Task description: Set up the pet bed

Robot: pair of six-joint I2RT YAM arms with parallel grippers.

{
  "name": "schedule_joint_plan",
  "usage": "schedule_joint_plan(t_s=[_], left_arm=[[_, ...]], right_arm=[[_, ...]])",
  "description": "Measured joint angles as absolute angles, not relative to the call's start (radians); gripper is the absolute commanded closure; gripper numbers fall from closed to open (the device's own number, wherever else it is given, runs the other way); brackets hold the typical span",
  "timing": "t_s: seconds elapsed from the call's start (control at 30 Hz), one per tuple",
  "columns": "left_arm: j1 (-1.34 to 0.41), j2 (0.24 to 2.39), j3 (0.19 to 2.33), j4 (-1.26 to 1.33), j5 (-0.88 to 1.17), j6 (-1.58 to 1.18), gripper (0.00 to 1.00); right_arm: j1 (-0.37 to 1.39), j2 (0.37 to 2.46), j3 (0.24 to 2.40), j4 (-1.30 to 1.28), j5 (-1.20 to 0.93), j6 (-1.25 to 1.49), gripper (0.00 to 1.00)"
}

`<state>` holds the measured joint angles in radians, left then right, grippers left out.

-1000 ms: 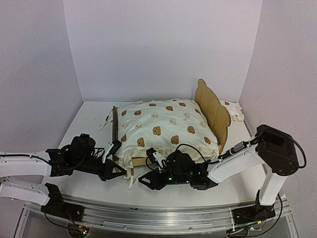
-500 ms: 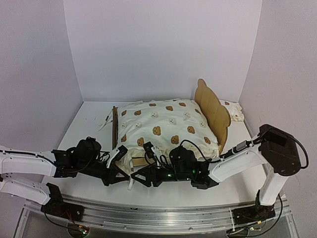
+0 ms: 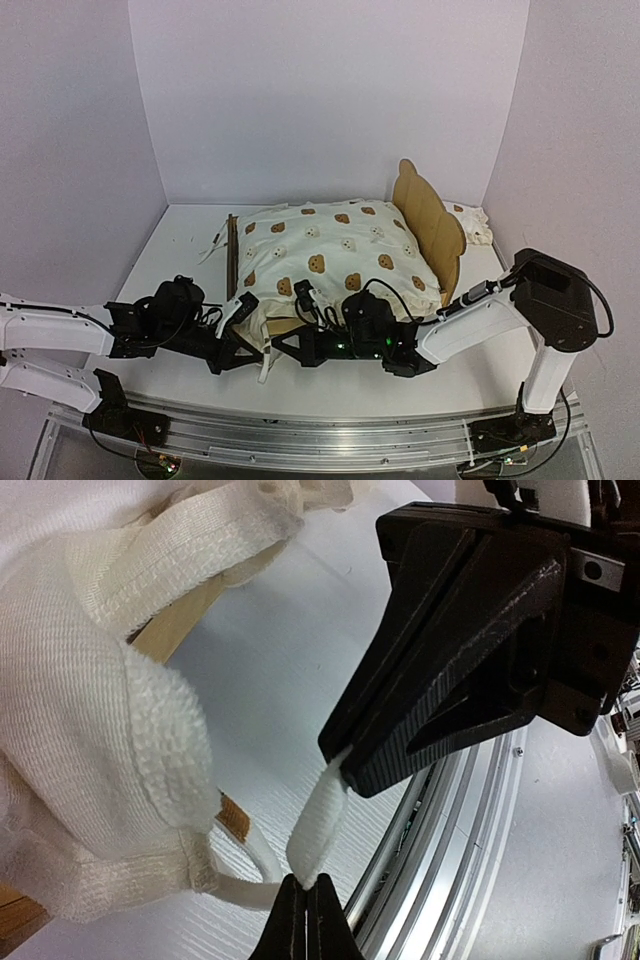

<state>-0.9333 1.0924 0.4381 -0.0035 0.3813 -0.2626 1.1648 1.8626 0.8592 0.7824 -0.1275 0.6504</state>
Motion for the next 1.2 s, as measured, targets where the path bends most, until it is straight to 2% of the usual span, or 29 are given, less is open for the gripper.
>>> schedule_joint_plan(t_s=[0.07,0.17,0.53,0.63,0.8,1.2], left_arm=[[-0.933,1.092,0.438,0.004,0.387,-0.261,0.8],[-0.933,1.085,0.436,0.01,0.398,-0.266,0.71],[-0.933,1.088,0.43,0.074,0.379,-0.338,0.72],[-0.933,1.137,0.429,0.096,0.36,-0.364,0.77],[-0.933,1.184,0.429,0.072,0.267,-0.414,0.68],[-0.922,1.273,0.429,0.125,0.18,-0.466,0.68]], right_arm=[[1.162,1.863,0.855,0.792,-0.122,0.654,1.0],[1.161,1.863,0.829,0.808,-0.104,0.664,1.0],[1.156,1.927,0.809,0.783,-0.063,0.677,1.0],[1.156,1.967,0.83,0.772,-0.033,0.671,1.0],[1.156,2.011,0.871,0.758,0.009,0.651,1.0],[1.156,2.063,0.94,0.758,-0.011,0.636,1.0]])
